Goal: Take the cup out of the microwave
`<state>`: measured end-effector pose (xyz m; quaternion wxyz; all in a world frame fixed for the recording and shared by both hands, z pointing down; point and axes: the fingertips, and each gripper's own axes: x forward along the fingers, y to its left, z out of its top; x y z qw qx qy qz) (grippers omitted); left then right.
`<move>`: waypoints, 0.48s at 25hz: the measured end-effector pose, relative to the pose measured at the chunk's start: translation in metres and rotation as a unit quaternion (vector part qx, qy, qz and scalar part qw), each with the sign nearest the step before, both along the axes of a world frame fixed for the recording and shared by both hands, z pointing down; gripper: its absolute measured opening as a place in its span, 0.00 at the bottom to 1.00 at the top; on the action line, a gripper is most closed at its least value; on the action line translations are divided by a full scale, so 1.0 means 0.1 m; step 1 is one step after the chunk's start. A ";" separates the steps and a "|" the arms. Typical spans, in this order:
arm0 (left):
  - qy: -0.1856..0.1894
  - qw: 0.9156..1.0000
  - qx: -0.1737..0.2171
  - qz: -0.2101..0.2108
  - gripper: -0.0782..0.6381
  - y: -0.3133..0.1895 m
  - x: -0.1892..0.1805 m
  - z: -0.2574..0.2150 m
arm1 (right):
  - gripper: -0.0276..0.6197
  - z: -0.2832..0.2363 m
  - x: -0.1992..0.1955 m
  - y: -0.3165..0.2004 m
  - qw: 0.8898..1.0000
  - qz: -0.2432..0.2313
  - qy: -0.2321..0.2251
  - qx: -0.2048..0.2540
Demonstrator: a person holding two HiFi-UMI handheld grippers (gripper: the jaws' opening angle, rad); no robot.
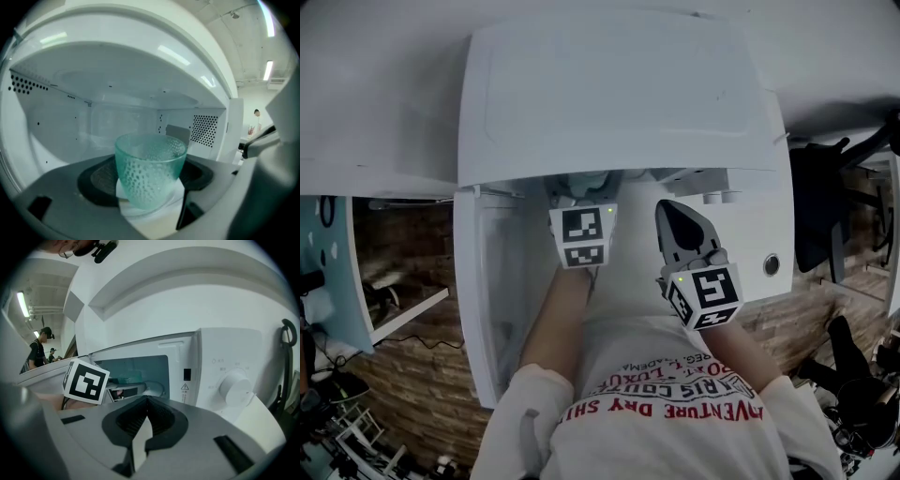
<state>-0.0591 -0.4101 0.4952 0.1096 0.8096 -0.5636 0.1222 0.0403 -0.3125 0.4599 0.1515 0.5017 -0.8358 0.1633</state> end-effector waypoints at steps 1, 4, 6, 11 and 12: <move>0.000 1.000 0.001 0.000 0.64 0.04 0.00 -0.02 | 0.06 -0.01 0.01 0.02 1.000 0.001 -0.001 0.001; 0.003 1.000 0.003 -0.004 0.64 0.21 -0.02 -0.10 | 0.06 -0.04 0.03 0.07 1.000 0.003 -0.005 0.006; 0.006 1.000 0.006 -0.005 0.64 0.34 -0.03 -0.16 | 0.06 -0.07 0.03 0.12 1.000 0.003 -0.007 0.010; 0.004 1.000 0.013 -0.002 0.64 0.66 -0.04 -0.28 | 0.06 -0.15 0.00 0.25 1.000 -0.002 -0.013 0.021; 0.005 1.000 0.014 -0.001 0.64 0.73 -0.04 -0.31 | 0.06 -0.17 -0.01 0.28 1.000 -0.004 -0.014 0.023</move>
